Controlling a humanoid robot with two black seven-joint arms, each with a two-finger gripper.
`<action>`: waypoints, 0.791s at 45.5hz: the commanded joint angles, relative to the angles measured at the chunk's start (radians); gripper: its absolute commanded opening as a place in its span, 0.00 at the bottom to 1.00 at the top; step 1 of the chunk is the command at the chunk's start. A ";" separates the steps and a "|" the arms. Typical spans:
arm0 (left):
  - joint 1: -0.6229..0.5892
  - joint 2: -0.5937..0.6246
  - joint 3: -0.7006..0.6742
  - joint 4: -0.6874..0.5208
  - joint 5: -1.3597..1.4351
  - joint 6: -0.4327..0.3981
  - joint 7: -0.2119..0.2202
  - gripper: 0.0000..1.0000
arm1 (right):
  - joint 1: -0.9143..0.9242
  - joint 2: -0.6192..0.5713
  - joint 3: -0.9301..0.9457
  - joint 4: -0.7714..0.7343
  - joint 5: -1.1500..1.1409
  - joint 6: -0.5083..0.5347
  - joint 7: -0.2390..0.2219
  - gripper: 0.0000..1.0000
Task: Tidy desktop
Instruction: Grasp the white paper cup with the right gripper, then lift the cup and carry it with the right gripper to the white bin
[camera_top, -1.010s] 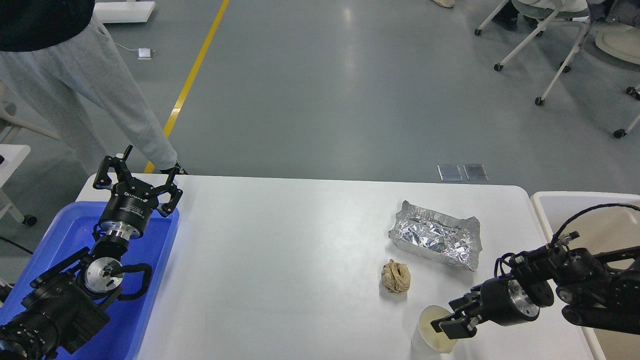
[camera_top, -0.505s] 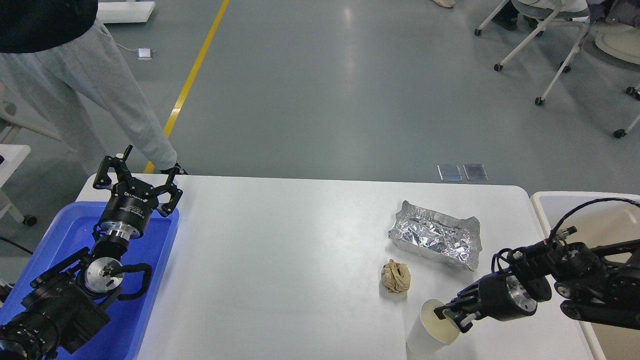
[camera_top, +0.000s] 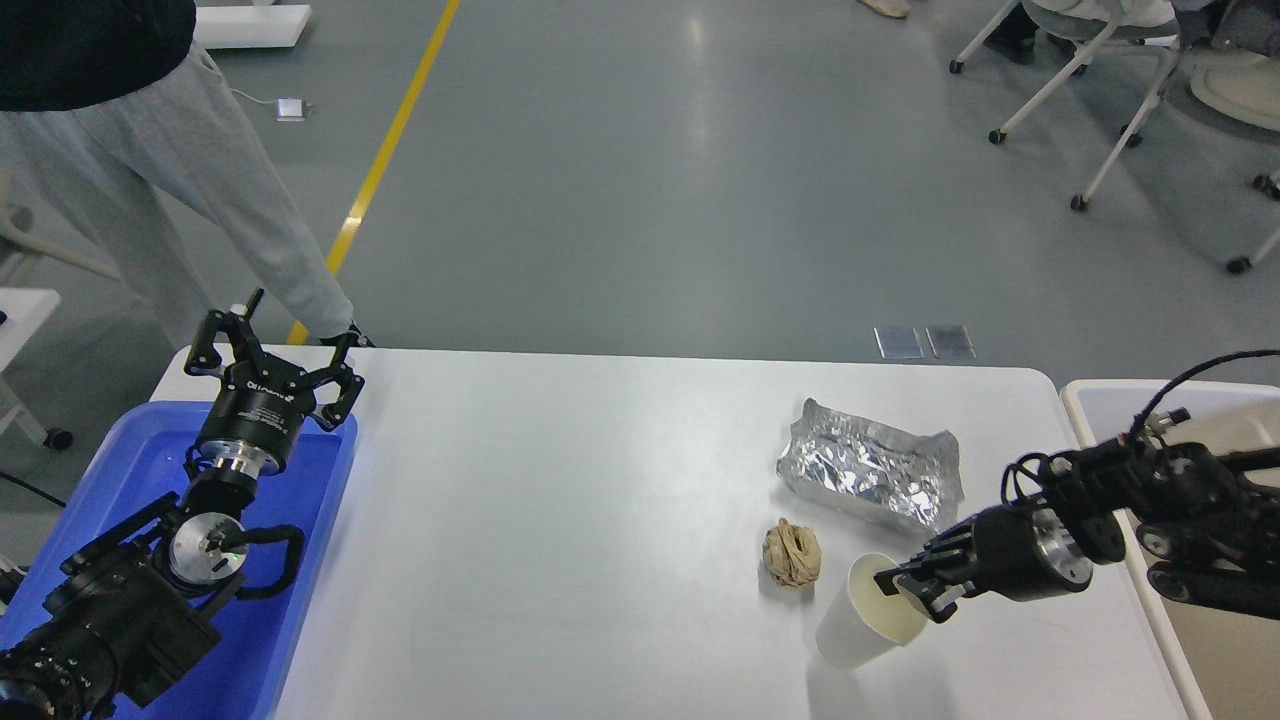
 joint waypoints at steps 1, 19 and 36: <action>0.000 0.000 0.000 0.000 0.000 0.000 0.000 1.00 | 0.172 -0.090 -0.005 0.062 0.046 0.047 0.009 0.00; 0.002 0.000 0.000 0.000 0.000 0.001 0.000 1.00 | 0.401 -0.161 0.007 0.091 0.052 0.212 0.034 0.00; 0.002 0.000 0.000 0.000 0.000 0.001 0.000 1.00 | 0.456 -0.158 0.022 0.093 0.060 0.266 0.034 0.00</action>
